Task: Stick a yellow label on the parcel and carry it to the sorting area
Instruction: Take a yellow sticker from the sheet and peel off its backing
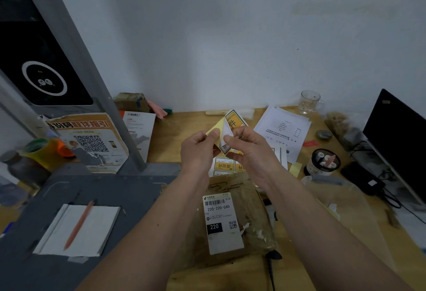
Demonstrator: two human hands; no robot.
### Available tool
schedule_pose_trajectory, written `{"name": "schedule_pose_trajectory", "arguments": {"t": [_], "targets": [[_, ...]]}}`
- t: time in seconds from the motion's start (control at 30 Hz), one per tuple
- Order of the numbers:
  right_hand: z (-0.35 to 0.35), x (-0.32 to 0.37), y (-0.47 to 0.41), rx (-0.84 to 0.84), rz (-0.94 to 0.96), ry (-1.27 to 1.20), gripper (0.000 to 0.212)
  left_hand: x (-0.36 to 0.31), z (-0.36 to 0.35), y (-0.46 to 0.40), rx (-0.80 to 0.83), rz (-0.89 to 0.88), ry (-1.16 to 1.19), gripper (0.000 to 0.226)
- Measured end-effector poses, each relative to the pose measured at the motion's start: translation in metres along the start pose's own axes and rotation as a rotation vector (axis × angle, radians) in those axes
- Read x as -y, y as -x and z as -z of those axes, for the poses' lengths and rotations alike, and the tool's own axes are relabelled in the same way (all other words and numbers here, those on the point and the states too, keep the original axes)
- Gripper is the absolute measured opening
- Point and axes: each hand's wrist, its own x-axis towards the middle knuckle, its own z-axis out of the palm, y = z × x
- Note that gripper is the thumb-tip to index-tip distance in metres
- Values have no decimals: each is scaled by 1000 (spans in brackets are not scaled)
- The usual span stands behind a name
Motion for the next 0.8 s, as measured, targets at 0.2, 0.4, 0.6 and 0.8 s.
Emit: {"name": "schedule_pose_trajectory", "arguments": {"t": [0.2,0.4,0.6,0.8], "targets": [[-1,-2,-2,-190,-33,110,19,2,0,-3,-42,56,11,17],[-1,1,0,-205,-68,149,14,4,1,-5,-85,89,12,16],[2,0,0,-170,-76,22,14,4,1,-4,-113,71,-6,16],[3,-1,-3,-124,-53,-86,17,4,3,-7,-101,72,-12,11]]}}
